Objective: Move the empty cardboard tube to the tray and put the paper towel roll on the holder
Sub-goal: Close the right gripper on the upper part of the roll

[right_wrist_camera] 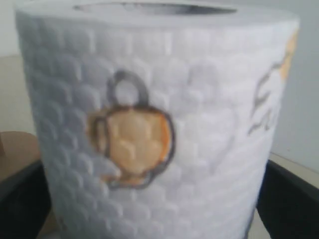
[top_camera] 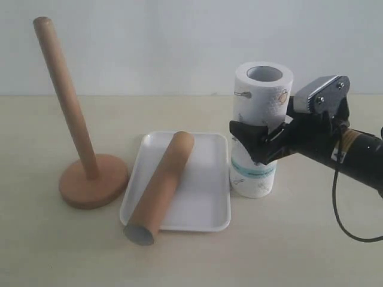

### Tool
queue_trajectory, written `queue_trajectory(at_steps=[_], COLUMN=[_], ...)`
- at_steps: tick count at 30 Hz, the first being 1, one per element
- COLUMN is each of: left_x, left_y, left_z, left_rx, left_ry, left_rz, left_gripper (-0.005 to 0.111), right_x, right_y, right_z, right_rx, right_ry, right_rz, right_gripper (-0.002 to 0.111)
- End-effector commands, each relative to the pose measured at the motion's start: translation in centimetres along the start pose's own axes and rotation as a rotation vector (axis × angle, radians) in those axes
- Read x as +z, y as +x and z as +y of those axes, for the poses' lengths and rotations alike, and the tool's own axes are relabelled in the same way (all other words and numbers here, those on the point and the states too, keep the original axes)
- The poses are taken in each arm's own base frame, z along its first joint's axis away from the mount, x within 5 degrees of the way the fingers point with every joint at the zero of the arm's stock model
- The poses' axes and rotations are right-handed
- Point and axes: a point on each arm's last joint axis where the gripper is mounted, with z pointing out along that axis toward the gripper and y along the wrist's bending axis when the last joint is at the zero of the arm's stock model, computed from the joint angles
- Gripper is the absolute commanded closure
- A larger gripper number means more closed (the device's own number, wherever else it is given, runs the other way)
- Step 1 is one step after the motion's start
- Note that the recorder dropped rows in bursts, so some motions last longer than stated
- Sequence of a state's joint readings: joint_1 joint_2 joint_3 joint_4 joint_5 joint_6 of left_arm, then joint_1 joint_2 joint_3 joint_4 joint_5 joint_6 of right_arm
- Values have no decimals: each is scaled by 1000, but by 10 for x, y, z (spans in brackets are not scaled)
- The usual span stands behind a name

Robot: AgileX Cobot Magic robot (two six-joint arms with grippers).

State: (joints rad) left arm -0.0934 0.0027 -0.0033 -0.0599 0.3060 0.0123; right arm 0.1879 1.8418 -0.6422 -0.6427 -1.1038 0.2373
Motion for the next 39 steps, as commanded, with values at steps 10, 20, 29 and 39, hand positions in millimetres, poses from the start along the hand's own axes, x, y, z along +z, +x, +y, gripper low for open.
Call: queue_trajectory(at_steps=[10,20,29,39], left_x=[0,0,0,0], left_y=[1,1,1,1], left_z=[0,0,0,0], left_rx=[-2,-2,-2,-2], left_ry=[-1,-1,-1,-1], left_rz=[-1,-1,-1,-1], left_gripper=[103,103,103,103], right_x=[7,7,7,7], right_y=[-5,-5,-5,-5], right_z=[-4,-4,-4,-4], right_rx=[111,110,110,110], right_ry=[6,4,5,5], right_rz=[-18,-18,-17,-17], right_gripper=[3,3,3,3])
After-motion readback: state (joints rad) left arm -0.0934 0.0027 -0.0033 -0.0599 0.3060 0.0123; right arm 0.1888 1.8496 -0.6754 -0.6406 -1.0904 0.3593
